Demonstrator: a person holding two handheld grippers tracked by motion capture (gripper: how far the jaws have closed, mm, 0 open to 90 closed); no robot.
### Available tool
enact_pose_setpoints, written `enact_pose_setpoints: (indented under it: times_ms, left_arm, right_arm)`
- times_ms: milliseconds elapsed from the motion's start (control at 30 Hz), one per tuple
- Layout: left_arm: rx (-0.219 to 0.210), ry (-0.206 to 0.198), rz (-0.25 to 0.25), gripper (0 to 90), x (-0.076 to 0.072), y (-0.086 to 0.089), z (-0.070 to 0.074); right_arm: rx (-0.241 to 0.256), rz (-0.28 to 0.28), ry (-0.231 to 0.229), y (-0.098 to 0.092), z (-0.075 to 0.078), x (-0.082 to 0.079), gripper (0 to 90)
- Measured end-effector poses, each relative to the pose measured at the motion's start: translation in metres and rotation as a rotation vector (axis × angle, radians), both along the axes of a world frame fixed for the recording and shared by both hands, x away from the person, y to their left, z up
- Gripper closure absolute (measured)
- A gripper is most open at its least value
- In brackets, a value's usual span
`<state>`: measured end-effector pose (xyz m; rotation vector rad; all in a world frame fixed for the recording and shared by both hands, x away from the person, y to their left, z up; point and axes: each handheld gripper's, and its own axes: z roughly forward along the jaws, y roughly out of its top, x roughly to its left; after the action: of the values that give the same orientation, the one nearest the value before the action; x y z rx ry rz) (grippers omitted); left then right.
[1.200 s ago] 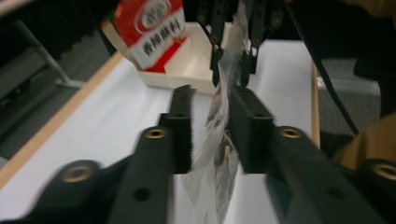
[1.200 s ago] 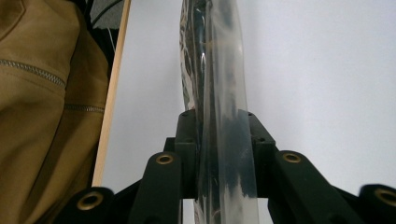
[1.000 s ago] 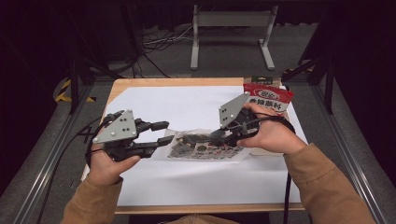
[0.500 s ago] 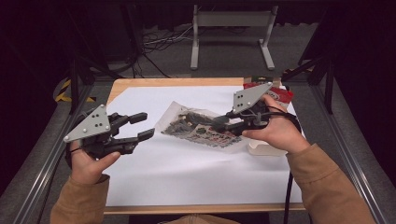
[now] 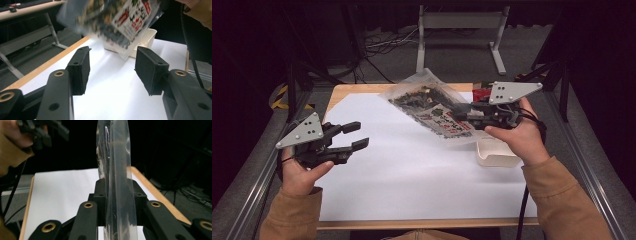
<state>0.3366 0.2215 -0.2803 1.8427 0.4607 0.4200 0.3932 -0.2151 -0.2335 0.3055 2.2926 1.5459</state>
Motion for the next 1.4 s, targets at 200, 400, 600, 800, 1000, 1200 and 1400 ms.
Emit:
enact_pose_setpoints:
  times_ms: [200,400,600,800,1000,1200,1400]
  left_arm:
    - [0.020,0.028,0.011,44.2,0.007,-0.002,-0.014]
    - [0.002,0.044,0.015,43.3,0.012,-0.001,-0.026]
    - [0.010,0.063,0.019,43.4,0.017,-0.003,-0.037]
    - [0.027,0.085,0.024,43.7,0.020,-0.005,-0.047]
    - [0.027,0.110,0.031,44.5,0.022,-0.003,-0.053]
    - [0.041,0.134,0.037,44.3,0.027,-0.002,-0.065]
    - [0.045,0.140,0.043,44.1,0.028,-0.002,-0.068]
  right_arm:
    - [0.083,-0.046,-0.023,-0.014,-0.001,0.002,72.1]
    - [0.150,-0.090,-0.035,-0.029,-0.005,0.001,72.0]
    - [0.198,-0.127,-0.068,-0.045,-0.011,-0.002,72.1]
    - [0.234,-0.160,-0.090,-0.062,-0.015,-0.005,72.0]
    - [0.286,-0.225,-0.119,-0.082,-0.020,-0.007,72.1]
    - [0.328,-0.281,-0.134,-0.097,-0.026,-0.010,72.0]
    - [0.360,-0.324,-0.143,-0.109,-0.035,-0.010,72.0]
